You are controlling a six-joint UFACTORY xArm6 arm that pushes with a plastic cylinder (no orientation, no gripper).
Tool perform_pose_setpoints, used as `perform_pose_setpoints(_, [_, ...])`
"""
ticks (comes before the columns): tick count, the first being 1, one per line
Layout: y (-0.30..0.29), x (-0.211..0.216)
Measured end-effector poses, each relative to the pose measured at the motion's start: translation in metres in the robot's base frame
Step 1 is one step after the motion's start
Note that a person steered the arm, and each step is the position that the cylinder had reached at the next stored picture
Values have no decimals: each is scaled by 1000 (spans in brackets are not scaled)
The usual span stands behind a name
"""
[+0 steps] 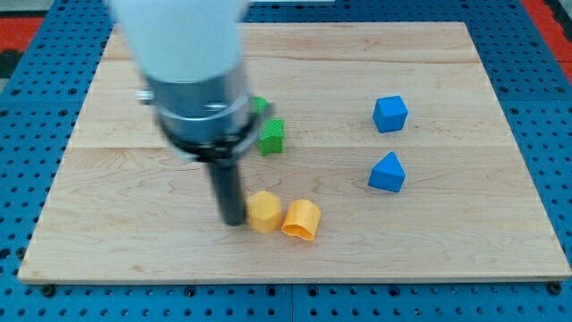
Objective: Place your arm diagonally in between red circle and yellow hexagon
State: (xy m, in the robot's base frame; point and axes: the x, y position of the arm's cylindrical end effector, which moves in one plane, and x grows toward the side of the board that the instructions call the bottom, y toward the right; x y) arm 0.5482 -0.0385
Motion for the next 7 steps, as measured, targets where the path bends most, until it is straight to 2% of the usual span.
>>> perform_pose_setpoints(2, [-94,-4])
perform_pose_setpoints(3, [-55,-9])
perform_pose_setpoints(4, [1,-33])
perform_pose_setpoints(7, [10,-40])
